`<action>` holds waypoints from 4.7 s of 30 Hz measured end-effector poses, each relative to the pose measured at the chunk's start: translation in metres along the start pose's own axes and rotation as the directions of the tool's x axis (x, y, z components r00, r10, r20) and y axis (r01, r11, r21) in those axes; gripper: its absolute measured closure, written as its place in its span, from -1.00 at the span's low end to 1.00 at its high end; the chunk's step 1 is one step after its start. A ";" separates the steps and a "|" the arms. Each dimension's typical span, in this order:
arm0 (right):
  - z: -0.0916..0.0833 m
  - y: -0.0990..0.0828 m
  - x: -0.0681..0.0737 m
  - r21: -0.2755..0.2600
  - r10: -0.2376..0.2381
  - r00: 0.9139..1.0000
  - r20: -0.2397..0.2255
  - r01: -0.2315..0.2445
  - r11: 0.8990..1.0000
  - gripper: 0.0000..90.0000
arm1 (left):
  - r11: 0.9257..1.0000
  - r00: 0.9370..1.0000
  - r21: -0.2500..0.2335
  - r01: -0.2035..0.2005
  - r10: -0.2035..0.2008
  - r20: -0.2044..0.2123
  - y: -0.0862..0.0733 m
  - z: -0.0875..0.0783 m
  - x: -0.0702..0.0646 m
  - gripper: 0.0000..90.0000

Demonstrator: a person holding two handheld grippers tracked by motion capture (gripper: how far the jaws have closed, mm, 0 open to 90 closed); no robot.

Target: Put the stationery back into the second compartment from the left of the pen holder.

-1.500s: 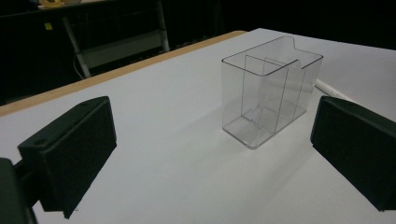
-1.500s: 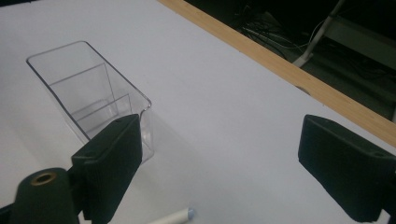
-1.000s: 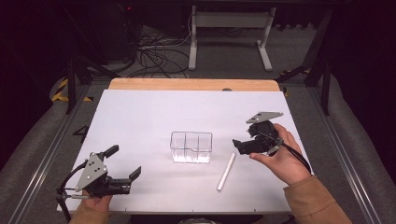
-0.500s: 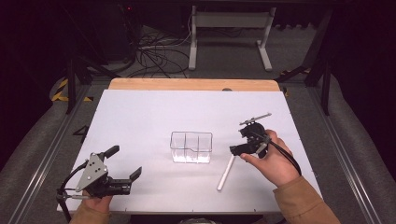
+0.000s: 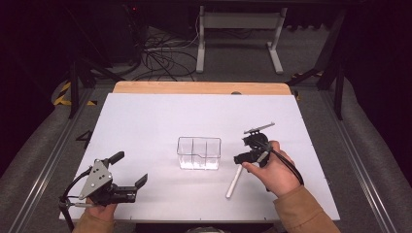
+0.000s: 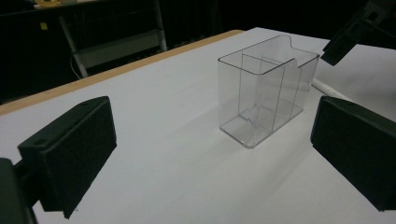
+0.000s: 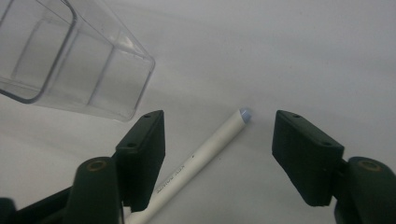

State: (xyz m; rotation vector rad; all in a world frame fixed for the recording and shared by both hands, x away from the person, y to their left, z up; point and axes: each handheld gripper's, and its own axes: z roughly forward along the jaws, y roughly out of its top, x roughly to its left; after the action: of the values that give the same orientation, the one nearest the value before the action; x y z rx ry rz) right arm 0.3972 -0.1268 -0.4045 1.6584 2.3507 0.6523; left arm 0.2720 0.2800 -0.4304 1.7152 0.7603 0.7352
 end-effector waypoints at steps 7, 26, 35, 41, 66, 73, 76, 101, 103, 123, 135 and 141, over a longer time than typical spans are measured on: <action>0.005 -0.004 0.005 -0.001 0.086 0.996 0.006 -0.086 0.996 -0.13 | 1.000 1.000 0.006 -0.001 0.001 -0.002 0.000 -0.001 0.000 -0.97; 0.016 -0.006 0.010 0.078 0.212 0.977 0.033 -0.214 0.974 0.19 | 1.000 1.000 0.011 0.002 -0.002 -0.006 -0.001 -0.002 -0.002 -0.97; 0.025 0.001 0.015 0.140 0.301 0.950 0.080 -0.310 0.940 0.36 | 1.000 1.000 0.012 -0.003 0.003 -0.006 -0.001 -0.001 -0.002 -0.97; 0.034 0.005 0.014 0.175 0.345 0.928 0.138 -0.366 0.914 0.42 | 1.000 1.000 0.013 -0.008 0.008 -0.006 -0.001 -0.001 -0.002 -0.97; 0.050 0.015 0.009 0.183 0.486 0.829 0.275 -0.542 0.821 0.67 | 1.000 1.000 0.015 -0.008 0.008 0.003 -0.002 0.000 -0.003 -0.97; 0.050 0.016 0.012 0.181 0.470 0.834 0.290 -0.530 0.828 0.67 | 1.000 1.000 0.013 -0.009 0.009 0.009 -0.002 -0.001 -0.004 -0.97; 0.050 0.016 0.012 0.187 0.457 0.842 0.287 -0.518 0.835 0.70 | 1.000 1.000 0.014 -0.008 0.008 0.010 -0.002 0.000 -0.004 -0.97; 0.001 0.018 0.002 -0.007 0.443 0.887 0.131 -0.446 0.895 0.75 | 1.000 1.000 0.020 -0.010 0.010 0.012 -0.002 0.001 -0.004 -0.97; -0.007 0.017 0.002 -0.049 0.425 0.900 0.099 -0.422 0.905 0.75 | 1.000 1.000 0.019 -0.007 0.007 0.013 -0.002 0.001 -0.004 -0.97; -0.062 0.010 -0.001 -0.423 0.017 0.988 -0.153 -0.081 0.903 0.75 | 1.000 1.000 0.020 -0.011 0.010 0.010 -0.002 0.001 -0.004 -0.97; -0.071 0.010 0.000 -0.632 -0.303 0.926 -0.227 0.096 0.769 0.75 | 1.000 1.000 0.016 -0.010 0.010 0.008 -0.002 0.000 -0.004 -0.97; -0.070 0.011 0.004 -0.705 -0.427 0.875 -0.229 0.153 0.693 0.75 | 1.000 1.000 0.016 -0.012 0.012 0.007 -0.002 0.000 -0.004 -0.97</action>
State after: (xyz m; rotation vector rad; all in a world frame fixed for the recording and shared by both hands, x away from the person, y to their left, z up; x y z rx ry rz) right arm 0.3774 -0.1373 -0.3370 0.8510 2.1132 1.6281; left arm 0.2696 0.2773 -0.4324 1.7376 0.7537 0.7327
